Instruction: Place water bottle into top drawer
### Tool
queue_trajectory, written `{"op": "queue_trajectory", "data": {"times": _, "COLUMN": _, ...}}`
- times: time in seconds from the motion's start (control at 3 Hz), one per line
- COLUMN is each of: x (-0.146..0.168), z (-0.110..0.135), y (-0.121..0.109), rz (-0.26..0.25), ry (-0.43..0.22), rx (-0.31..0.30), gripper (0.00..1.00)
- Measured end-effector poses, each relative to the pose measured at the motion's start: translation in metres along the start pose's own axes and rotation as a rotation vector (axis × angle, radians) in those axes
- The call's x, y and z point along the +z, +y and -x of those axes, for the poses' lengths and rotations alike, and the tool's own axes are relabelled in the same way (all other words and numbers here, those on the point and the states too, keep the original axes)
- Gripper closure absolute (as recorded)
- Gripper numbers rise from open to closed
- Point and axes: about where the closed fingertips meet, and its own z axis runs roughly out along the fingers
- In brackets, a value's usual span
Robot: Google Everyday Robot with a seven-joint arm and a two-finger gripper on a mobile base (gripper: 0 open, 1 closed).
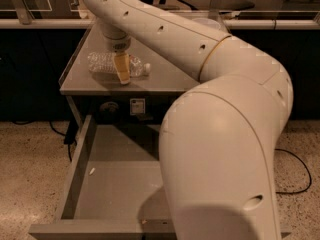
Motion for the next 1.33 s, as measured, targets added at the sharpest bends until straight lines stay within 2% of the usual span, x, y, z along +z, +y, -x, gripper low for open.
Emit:
{"op": "queue_trajectory", "data": {"times": 0.33, "x": -0.0007, "z": -0.0006, "y": -0.0035, "rz": -0.006, "ry": -0.001, "rx": -0.002, "gripper": 0.18}}
{"op": "queue_trajectory", "data": {"times": 0.67, "x": -0.0006, "z": -0.0005, "y": -0.0034, "rz": -0.006, "ry": -0.001, "rx": -0.002, "gripper": 0.49}}
{"op": "queue_trajectory", "data": {"times": 1.33, "x": -0.0006, "z": -0.0005, "y": -0.0034, "rz": -0.006, "ry": -0.001, "rx": -0.002, "gripper": 0.95}}
